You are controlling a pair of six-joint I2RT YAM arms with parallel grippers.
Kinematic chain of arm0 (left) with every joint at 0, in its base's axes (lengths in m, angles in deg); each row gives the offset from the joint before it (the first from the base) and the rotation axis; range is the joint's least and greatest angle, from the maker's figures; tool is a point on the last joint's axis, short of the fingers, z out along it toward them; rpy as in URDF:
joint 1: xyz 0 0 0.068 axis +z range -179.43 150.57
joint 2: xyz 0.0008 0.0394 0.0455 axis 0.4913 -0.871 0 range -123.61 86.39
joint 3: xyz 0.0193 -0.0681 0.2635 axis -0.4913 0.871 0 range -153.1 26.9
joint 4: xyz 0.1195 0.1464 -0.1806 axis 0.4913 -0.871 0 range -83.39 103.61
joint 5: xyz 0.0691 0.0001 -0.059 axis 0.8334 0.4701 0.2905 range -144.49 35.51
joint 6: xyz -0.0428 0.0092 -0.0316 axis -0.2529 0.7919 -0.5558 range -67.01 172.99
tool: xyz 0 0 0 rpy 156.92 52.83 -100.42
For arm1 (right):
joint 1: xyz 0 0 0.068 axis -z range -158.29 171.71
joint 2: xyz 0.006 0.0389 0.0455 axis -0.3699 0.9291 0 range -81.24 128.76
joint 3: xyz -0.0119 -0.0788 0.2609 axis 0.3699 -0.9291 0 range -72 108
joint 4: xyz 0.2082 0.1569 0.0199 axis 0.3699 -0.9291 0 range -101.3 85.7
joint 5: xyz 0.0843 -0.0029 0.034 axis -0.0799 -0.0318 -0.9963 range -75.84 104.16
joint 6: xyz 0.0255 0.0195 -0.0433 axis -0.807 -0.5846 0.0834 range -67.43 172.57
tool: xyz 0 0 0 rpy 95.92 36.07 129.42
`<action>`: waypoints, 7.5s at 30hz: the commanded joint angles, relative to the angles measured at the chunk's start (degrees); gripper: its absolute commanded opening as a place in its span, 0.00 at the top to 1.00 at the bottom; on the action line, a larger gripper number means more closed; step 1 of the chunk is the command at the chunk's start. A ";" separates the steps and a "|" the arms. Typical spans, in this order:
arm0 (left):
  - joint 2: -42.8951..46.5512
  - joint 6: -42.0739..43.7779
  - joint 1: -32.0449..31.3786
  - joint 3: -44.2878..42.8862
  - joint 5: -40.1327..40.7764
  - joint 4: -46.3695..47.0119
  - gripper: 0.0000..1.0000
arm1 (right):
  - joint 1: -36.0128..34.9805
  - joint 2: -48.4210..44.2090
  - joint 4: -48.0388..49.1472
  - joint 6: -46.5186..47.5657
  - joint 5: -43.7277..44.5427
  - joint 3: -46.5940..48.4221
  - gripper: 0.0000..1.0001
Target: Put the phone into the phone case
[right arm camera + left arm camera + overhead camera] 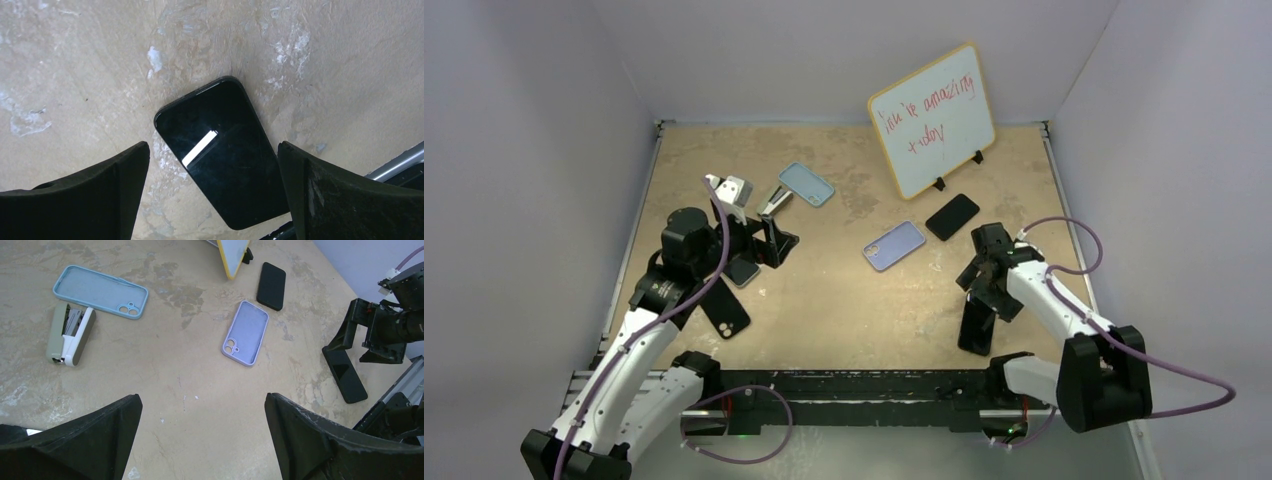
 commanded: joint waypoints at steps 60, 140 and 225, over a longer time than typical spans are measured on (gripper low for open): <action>-36.06 -5.02 -12.40 -16.28 10.49 8.06 0.19 | -8.51 10.67 9.30 5.79 -9.80 -2.32 0.21; -41.42 -34.00 -32.28 7.70 12.93 31.71 0.56 | -8.73 -2.87 17.66 14.55 -27.90 -2.28 0.56; -17.66 -23.19 -18.04 10.85 9.49 11.97 0.24 | -26.44 23.38 28.94 4.44 -23.86 18.14 0.14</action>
